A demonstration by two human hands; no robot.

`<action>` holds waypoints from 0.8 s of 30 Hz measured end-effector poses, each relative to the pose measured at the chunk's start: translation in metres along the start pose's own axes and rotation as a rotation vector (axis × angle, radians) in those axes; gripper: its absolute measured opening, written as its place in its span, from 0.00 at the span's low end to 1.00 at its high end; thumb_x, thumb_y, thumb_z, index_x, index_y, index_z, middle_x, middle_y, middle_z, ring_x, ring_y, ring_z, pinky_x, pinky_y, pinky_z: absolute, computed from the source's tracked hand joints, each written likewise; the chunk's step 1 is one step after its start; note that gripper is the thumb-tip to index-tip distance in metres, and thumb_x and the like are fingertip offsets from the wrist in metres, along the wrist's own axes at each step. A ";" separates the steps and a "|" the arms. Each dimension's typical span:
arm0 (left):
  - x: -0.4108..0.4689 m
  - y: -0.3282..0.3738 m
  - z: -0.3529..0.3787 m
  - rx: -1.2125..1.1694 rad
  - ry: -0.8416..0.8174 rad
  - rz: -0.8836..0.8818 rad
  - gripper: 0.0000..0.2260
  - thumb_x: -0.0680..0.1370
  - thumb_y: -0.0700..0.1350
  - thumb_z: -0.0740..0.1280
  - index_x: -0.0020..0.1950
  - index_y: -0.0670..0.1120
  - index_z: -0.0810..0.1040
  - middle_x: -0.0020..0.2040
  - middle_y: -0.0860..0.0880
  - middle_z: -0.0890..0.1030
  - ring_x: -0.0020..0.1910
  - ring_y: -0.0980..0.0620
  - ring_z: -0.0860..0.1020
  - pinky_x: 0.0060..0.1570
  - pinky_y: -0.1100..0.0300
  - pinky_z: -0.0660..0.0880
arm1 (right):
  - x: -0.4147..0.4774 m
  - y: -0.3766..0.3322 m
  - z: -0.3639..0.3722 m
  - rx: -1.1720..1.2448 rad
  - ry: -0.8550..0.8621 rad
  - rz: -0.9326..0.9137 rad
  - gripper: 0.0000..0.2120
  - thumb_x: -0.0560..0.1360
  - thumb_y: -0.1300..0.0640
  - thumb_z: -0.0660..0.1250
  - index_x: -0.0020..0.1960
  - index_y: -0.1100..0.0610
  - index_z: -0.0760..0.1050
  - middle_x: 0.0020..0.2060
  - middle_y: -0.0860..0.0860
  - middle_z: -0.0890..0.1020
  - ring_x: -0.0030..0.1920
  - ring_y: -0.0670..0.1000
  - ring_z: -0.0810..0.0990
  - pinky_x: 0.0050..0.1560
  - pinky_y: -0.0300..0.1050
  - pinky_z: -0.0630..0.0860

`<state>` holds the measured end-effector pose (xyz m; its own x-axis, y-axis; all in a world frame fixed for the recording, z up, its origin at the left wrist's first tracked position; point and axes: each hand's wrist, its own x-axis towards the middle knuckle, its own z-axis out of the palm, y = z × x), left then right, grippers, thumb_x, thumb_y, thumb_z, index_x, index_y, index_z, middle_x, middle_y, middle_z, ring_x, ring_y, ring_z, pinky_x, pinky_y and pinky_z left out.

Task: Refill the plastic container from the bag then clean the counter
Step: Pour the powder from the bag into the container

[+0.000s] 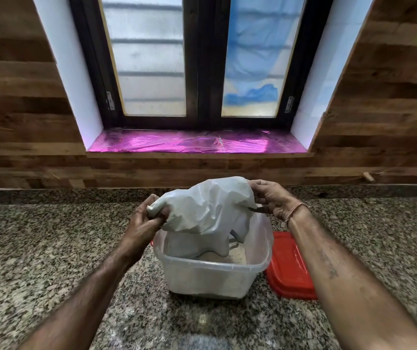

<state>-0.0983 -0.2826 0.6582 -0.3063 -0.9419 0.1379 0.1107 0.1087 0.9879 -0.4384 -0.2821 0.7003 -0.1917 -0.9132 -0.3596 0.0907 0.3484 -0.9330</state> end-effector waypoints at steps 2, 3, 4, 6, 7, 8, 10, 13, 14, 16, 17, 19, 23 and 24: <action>0.003 -0.002 -0.004 -0.018 0.043 -0.021 0.15 0.80 0.42 0.70 0.62 0.36 0.72 0.48 0.49 0.81 0.47 0.55 0.79 0.43 0.64 0.79 | 0.002 -0.003 -0.002 -0.021 0.043 -0.044 0.09 0.75 0.54 0.73 0.53 0.56 0.80 0.37 0.53 0.83 0.28 0.46 0.82 0.31 0.47 0.83; 0.004 -0.001 -0.006 -0.008 0.056 -0.019 0.14 0.80 0.42 0.70 0.61 0.35 0.72 0.48 0.49 0.80 0.46 0.55 0.79 0.42 0.64 0.78 | 0.002 -0.004 -0.004 -0.040 0.057 -0.061 0.07 0.75 0.56 0.73 0.50 0.57 0.79 0.34 0.53 0.83 0.26 0.45 0.81 0.29 0.46 0.82; 0.005 0.000 -0.007 0.017 0.061 -0.004 0.10 0.81 0.41 0.69 0.57 0.37 0.73 0.46 0.49 0.79 0.44 0.55 0.78 0.40 0.64 0.77 | 0.001 -0.005 -0.005 -0.063 0.066 -0.076 0.05 0.76 0.57 0.72 0.47 0.57 0.78 0.30 0.51 0.82 0.24 0.45 0.79 0.24 0.43 0.81; 0.005 0.002 -0.008 0.053 0.086 0.013 0.04 0.81 0.39 0.67 0.49 0.45 0.75 0.42 0.51 0.78 0.42 0.55 0.76 0.40 0.63 0.76 | 0.001 -0.006 -0.006 -0.100 0.094 -0.102 0.07 0.79 0.59 0.70 0.43 0.56 0.76 0.24 0.48 0.80 0.20 0.43 0.76 0.20 0.39 0.77; 0.005 0.004 -0.007 0.059 0.109 0.020 0.07 0.82 0.38 0.67 0.47 0.48 0.74 0.40 0.52 0.77 0.42 0.56 0.75 0.40 0.62 0.75 | 0.002 -0.007 -0.006 -0.125 0.113 -0.123 0.08 0.79 0.60 0.69 0.41 0.55 0.75 0.23 0.48 0.79 0.19 0.43 0.75 0.19 0.39 0.76; 0.004 0.004 -0.008 0.070 0.128 0.031 0.08 0.82 0.38 0.67 0.45 0.49 0.73 0.39 0.52 0.76 0.41 0.56 0.74 0.39 0.62 0.74 | 0.004 -0.007 -0.006 -0.160 0.127 -0.145 0.09 0.79 0.61 0.69 0.41 0.55 0.75 0.24 0.48 0.79 0.20 0.44 0.75 0.20 0.38 0.75; 0.003 0.007 -0.007 0.098 0.155 0.053 0.09 0.82 0.39 0.67 0.44 0.49 0.73 0.38 0.53 0.75 0.39 0.57 0.74 0.38 0.60 0.74 | 0.007 -0.007 -0.005 -0.244 0.157 -0.198 0.11 0.79 0.64 0.68 0.40 0.54 0.74 0.28 0.50 0.77 0.23 0.46 0.74 0.22 0.38 0.73; 0.000 0.006 -0.012 0.187 0.227 0.074 0.08 0.80 0.46 0.70 0.44 0.49 0.73 0.37 0.52 0.76 0.39 0.53 0.75 0.39 0.51 0.75 | 0.008 -0.003 -0.006 -0.363 0.185 -0.280 0.12 0.79 0.63 0.68 0.38 0.54 0.74 0.29 0.51 0.75 0.26 0.48 0.70 0.25 0.38 0.68; -0.001 0.006 -0.014 0.245 0.251 0.078 0.09 0.78 0.51 0.70 0.44 0.49 0.74 0.37 0.51 0.77 0.38 0.51 0.75 0.37 0.48 0.77 | 0.006 -0.003 -0.007 -0.411 0.209 -0.313 0.11 0.78 0.62 0.69 0.38 0.54 0.75 0.29 0.50 0.76 0.26 0.46 0.71 0.24 0.37 0.67; -0.003 0.006 -0.015 0.350 0.299 0.077 0.10 0.77 0.53 0.70 0.45 0.48 0.74 0.37 0.48 0.78 0.36 0.50 0.76 0.35 0.42 0.79 | 0.002 -0.006 -0.009 -0.513 0.270 -0.376 0.10 0.77 0.61 0.71 0.38 0.54 0.76 0.29 0.48 0.77 0.25 0.43 0.71 0.22 0.35 0.69; -0.003 0.007 -0.014 0.390 0.321 0.089 0.09 0.78 0.51 0.70 0.46 0.48 0.74 0.37 0.47 0.79 0.36 0.50 0.76 0.36 0.40 0.79 | 0.002 -0.008 -0.010 -0.563 0.293 -0.405 0.09 0.77 0.60 0.71 0.38 0.54 0.77 0.29 0.47 0.77 0.26 0.42 0.72 0.23 0.34 0.69; -0.003 0.010 -0.011 0.444 0.372 0.104 0.07 0.79 0.49 0.70 0.47 0.49 0.75 0.39 0.46 0.81 0.36 0.48 0.78 0.37 0.41 0.79 | 0.002 -0.012 -0.010 -0.657 0.329 -0.464 0.08 0.76 0.59 0.72 0.39 0.54 0.77 0.29 0.47 0.77 0.27 0.43 0.72 0.26 0.35 0.70; -0.001 0.019 -0.017 0.532 0.407 0.104 0.12 0.74 0.58 0.70 0.49 0.51 0.77 0.41 0.48 0.83 0.42 0.42 0.83 0.39 0.44 0.81 | -0.002 -0.021 -0.010 -0.809 0.417 -0.572 0.06 0.75 0.60 0.73 0.40 0.56 0.79 0.36 0.49 0.80 0.34 0.46 0.75 0.31 0.35 0.71; 0.000 0.020 -0.018 0.556 0.394 0.112 0.13 0.74 0.59 0.69 0.48 0.51 0.77 0.40 0.49 0.83 0.42 0.43 0.83 0.39 0.45 0.81 | -0.004 -0.024 -0.011 -0.839 0.427 -0.599 0.04 0.75 0.61 0.74 0.42 0.58 0.80 0.39 0.51 0.81 0.35 0.45 0.75 0.29 0.30 0.69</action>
<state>-0.0789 -0.2856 0.6769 0.0567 -0.9494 0.3090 -0.4123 0.2596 0.8733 -0.4501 -0.2847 0.7236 -0.3180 -0.8902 0.3262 -0.7869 0.0559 -0.6146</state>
